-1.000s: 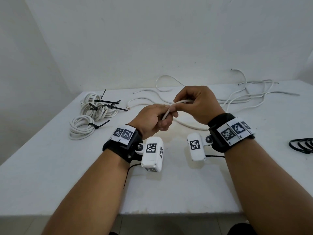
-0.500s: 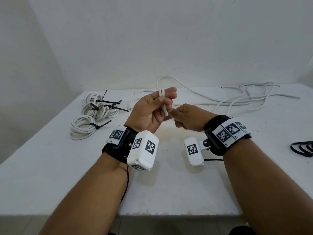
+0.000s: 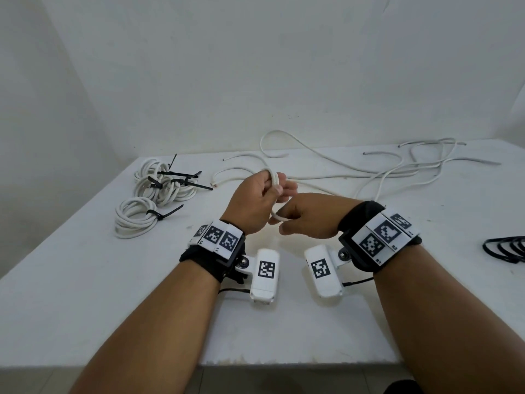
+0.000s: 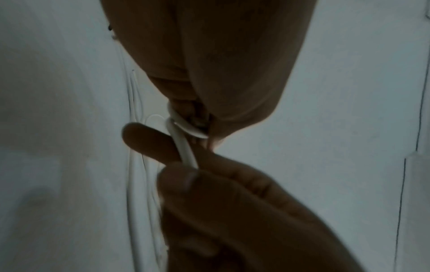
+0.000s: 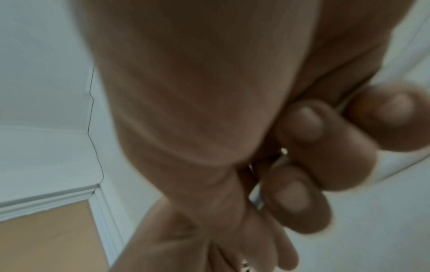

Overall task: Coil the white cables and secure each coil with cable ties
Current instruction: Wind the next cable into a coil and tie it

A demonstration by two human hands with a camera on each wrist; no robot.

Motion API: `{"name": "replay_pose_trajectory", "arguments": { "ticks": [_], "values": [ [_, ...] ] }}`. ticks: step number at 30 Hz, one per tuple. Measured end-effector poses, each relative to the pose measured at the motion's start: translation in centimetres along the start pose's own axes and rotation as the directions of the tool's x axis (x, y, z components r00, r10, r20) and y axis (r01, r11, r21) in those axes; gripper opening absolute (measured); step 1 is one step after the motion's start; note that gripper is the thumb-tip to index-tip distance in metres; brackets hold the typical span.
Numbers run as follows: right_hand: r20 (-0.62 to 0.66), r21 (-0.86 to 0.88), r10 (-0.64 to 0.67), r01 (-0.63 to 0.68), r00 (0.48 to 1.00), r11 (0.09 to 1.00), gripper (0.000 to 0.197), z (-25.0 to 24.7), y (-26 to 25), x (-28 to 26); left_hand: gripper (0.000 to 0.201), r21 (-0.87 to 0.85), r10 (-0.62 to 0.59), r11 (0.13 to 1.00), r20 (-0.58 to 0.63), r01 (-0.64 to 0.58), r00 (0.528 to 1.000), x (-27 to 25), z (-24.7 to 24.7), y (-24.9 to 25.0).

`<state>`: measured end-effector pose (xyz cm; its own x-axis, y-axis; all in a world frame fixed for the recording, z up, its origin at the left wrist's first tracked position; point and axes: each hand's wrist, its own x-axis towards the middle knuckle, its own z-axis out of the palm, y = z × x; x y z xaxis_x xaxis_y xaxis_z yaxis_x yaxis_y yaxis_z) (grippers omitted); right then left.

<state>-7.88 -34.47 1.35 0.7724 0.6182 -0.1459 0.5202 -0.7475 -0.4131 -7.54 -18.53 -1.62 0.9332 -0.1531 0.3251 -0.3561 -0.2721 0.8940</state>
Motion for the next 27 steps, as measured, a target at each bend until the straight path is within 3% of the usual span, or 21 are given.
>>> {"name": "replay_pose_trajectory", "arguments": {
  "ticks": [2, 4, 7, 10, 13, 17, 20, 23, 27],
  "values": [
    [-0.134, 0.009, -0.058, 0.060, 0.989, 0.998, 0.012, -0.1, 0.2, 0.1, 0.016, 0.290, -0.066, 0.956, 0.074, 0.041, 0.995, 0.0, -0.2, -0.1],
    [-0.274, 0.075, -0.072, 0.096, 0.959, 0.993, 0.011, -0.4, 0.3, 0.0, 0.017, 0.341, -0.148, 0.936, 0.142, 0.092, 0.979, -0.1, -0.2, 0.2],
    [-0.465, 0.189, -0.039, 0.142, 0.884, 0.972, 0.024, -1.0, 0.8, -0.2, 0.036, 0.074, -0.193, 0.981, 0.250, 0.180, 0.949, -0.5, -0.2, 0.9],
    [-0.516, 0.298, -0.035, 0.217, 0.856, 0.929, 0.029, -1.1, 0.8, -0.5, 0.043, -0.053, -0.192, 0.976, 0.261, 0.213, 0.946, -0.6, 0.1, 1.3],
    [-0.559, 0.370, -0.049, 0.302, 0.828, 0.879, 0.020, -1.1, 1.5, -0.3, 0.050, -0.289, -0.185, 0.918, 0.293, 0.271, 0.938, -0.5, 0.0, 1.0],
    [-0.682, 0.390, 0.016, 0.346, 0.731, 0.853, 0.015, -1.4, 2.3, 0.1, 0.045, -0.379, -0.144, 0.892, 0.276, 0.245, 0.950, -0.6, -0.5, 1.2],
    [-0.723, 0.435, 0.046, 0.403, 0.689, 0.805, 0.007, -1.3, 2.4, 0.3, 0.038, -0.499, -0.096, 0.842, 0.237, 0.206, 0.967, -0.9, -0.7, 1.8],
    [-0.707, 0.450, 0.055, 0.388, 0.705, 0.805, 0.017, -0.8, 2.1, 0.8, 0.031, -0.642, -0.098, 0.742, 0.184, 0.195, 0.978, -1.0, -0.4, 2.1],
    [-0.607, 0.445, 0.067, 0.269, 0.792, 0.854, 0.046, -0.5, 1.9, 1.2, 0.022, -0.821, 0.030, 0.548, 0.210, 0.160, 0.977, -0.9, -0.3, 1.9]
  ]
}}
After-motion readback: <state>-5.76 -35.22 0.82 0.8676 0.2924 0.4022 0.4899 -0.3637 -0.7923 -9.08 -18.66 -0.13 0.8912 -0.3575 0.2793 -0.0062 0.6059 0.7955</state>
